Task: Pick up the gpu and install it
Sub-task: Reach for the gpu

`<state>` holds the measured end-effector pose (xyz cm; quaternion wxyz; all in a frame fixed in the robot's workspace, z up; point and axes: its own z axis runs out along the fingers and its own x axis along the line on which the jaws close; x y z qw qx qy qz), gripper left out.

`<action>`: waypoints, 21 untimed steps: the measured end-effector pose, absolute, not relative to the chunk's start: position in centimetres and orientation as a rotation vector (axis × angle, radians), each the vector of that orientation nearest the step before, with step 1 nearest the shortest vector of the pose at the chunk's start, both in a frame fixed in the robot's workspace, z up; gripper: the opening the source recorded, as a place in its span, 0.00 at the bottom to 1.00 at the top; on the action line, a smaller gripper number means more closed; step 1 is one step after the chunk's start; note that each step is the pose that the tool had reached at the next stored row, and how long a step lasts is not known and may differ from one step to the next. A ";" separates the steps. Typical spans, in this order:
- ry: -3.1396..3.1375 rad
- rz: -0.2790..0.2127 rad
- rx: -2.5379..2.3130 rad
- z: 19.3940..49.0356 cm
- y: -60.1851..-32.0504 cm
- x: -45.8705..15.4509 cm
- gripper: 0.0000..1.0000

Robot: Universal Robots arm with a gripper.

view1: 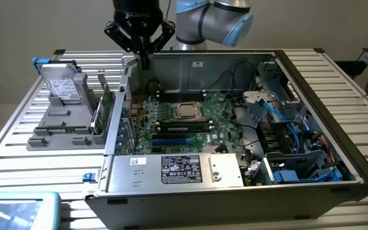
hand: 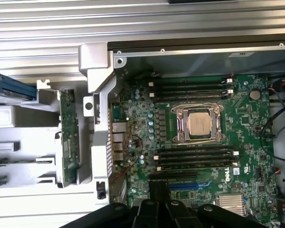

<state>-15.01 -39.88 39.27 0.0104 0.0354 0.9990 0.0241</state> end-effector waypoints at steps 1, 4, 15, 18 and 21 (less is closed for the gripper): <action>3.118 0.075 0.111 39.3 -39.9 -15.5 0.12; 3.118 0.078 0.111 39.3 -39.9 -16.8 0.12; 3.118 0.080 0.111 39.2 -39.8 -21.8 0.12; 3.118 0.080 0.110 39.1 -39.7 -23.2 0.12; 3.118 0.080 0.111 39.0 -39.6 -24.5 0.12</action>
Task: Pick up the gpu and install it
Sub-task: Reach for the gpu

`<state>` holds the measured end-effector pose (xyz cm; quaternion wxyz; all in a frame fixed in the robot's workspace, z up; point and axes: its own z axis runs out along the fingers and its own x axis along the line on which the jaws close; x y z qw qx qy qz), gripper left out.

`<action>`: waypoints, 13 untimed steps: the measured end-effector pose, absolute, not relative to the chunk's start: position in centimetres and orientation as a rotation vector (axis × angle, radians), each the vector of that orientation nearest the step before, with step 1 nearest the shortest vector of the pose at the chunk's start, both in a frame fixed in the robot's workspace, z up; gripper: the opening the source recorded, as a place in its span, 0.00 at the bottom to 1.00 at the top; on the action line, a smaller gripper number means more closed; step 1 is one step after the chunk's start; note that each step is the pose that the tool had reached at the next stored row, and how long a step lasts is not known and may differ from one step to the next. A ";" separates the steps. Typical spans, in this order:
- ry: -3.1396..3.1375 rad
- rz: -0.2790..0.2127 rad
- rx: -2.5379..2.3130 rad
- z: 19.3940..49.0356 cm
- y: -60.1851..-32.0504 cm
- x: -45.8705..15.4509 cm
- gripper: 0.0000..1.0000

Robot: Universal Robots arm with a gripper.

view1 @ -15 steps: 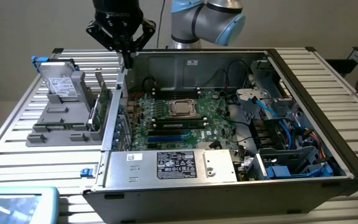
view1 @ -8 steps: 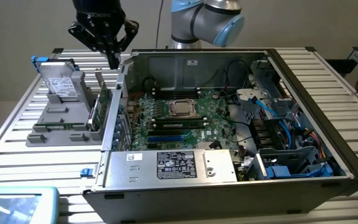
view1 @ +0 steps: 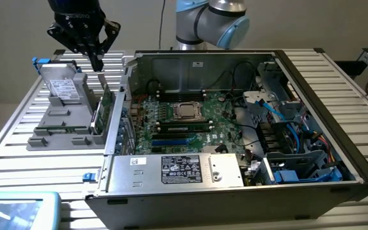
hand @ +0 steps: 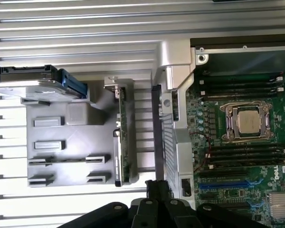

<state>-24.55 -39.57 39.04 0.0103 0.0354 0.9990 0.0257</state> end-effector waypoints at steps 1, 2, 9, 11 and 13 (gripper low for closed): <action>3.118 0.080 0.110 39.0 -39.5 -25.0 0.12; 3.118 0.080 0.110 39.0 -39.4 -25.5 0.12; 3.118 0.080 0.111 38.8 -38.5 -28.4 0.12; 3.118 0.080 0.111 38.8 -38.4 -28.9 0.12; 3.118 0.080 0.111 38.8 -38.4 -29.1 0.12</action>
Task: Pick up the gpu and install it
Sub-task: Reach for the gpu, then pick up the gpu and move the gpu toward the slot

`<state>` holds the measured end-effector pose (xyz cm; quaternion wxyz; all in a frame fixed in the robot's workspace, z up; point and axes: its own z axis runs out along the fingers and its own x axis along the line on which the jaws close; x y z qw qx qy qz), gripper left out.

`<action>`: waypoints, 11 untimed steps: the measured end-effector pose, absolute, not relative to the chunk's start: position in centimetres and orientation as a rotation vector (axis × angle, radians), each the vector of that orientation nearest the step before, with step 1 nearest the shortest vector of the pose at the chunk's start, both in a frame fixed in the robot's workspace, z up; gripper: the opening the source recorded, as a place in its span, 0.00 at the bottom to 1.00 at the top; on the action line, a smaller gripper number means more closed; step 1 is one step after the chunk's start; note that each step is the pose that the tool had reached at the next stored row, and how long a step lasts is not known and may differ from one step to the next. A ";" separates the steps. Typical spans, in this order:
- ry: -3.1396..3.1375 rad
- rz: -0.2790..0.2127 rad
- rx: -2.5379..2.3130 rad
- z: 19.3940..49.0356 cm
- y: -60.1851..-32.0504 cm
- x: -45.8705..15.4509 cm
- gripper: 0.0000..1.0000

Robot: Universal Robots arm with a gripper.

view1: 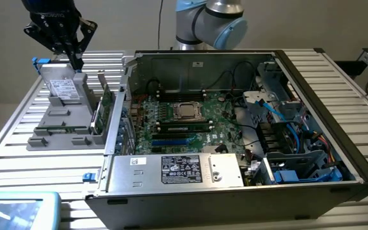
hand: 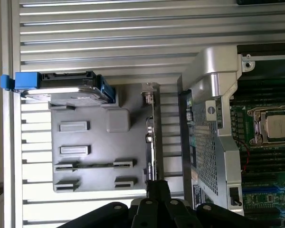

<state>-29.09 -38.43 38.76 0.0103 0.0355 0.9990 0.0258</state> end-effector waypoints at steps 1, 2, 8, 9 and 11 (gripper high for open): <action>3.118 0.080 0.111 38.8 -38.4 -29.1 0.12; 3.118 0.080 0.110 38.8 -38.4 -29.1 0.12; 3.118 0.080 0.111 38.8 -38.4 -29.1 0.12; 3.118 0.080 0.111 38.8 -38.4 -29.1 0.12; 3.118 0.080 0.111 38.8 -38.4 -29.1 0.12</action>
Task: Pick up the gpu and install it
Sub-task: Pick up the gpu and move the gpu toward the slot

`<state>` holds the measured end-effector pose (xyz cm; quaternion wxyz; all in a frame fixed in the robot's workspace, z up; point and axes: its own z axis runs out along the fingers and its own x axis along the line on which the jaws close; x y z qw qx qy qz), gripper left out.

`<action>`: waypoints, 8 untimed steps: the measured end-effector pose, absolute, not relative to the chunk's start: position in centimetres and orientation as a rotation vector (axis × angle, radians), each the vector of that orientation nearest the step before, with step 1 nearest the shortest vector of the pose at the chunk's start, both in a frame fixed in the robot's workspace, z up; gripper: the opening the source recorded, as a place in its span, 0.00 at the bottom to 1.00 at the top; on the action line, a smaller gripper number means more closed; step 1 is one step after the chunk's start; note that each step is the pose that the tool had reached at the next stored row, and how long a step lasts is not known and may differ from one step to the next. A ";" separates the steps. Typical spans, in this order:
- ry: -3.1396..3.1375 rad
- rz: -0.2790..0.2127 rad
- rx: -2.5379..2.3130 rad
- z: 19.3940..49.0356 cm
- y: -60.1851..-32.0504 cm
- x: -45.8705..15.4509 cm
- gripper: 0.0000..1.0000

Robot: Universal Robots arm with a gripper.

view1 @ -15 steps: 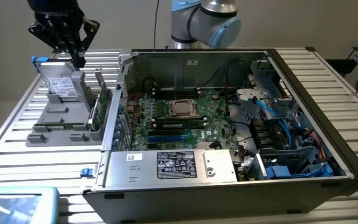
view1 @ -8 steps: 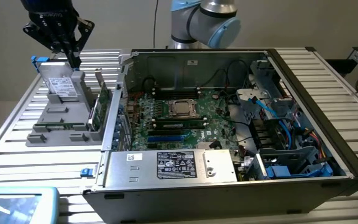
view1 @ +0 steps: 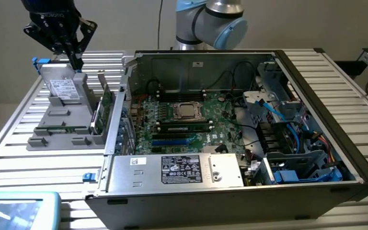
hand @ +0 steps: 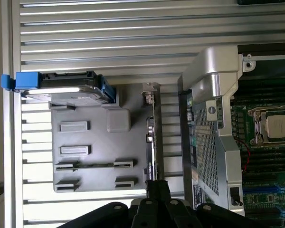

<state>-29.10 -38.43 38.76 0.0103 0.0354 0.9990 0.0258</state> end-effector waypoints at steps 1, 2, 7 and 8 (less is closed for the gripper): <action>3.118 0.080 0.111 38.8 -38.4 -29.1 0.12; 3.118 0.080 0.111 38.8 -38.4 -29.1 0.12; 3.118 0.080 0.111 38.8 -38.4 -29.1 0.25; 3.118 0.080 0.111 38.8 -38.4 -29.1 0.32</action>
